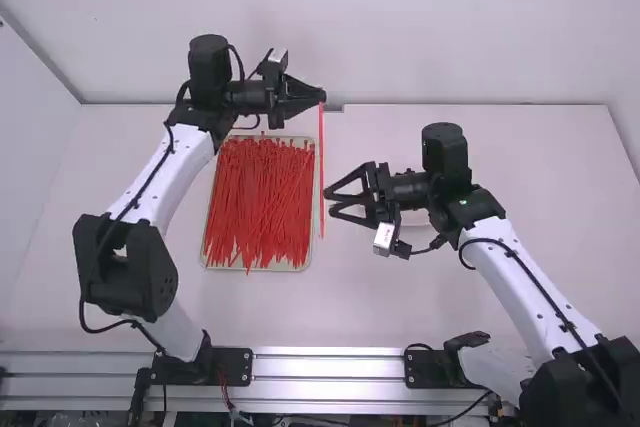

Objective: Fasten the cable tie

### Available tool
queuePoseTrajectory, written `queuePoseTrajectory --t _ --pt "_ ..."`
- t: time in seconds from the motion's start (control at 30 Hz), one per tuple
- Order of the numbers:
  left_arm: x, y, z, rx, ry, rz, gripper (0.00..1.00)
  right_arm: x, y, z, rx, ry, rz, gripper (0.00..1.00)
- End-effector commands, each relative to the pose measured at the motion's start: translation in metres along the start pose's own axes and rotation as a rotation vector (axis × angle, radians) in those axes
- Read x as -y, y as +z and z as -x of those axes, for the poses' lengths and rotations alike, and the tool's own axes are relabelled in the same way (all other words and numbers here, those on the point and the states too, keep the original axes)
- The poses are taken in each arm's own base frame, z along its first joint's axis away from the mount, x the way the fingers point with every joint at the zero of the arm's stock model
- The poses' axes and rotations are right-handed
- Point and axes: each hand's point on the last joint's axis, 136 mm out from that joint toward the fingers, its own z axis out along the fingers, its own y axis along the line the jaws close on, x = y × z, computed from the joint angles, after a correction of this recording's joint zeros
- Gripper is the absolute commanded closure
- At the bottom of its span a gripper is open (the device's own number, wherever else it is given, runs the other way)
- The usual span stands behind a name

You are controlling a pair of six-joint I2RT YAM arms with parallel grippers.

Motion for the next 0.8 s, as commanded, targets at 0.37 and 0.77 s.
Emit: queuePoseTrajectory --t 0.37,0.77 --pt "-0.002 0.016 0.001 0.039 0.032 0.031 0.98 -0.004 -0.012 -0.008 -0.029 0.023 -0.009 0.62" --pt "-0.007 0.02 0.01 0.099 0.021 0.055 0.98 -0.005 -0.01 -0.008 -0.031 0.022 -0.003 0.74"
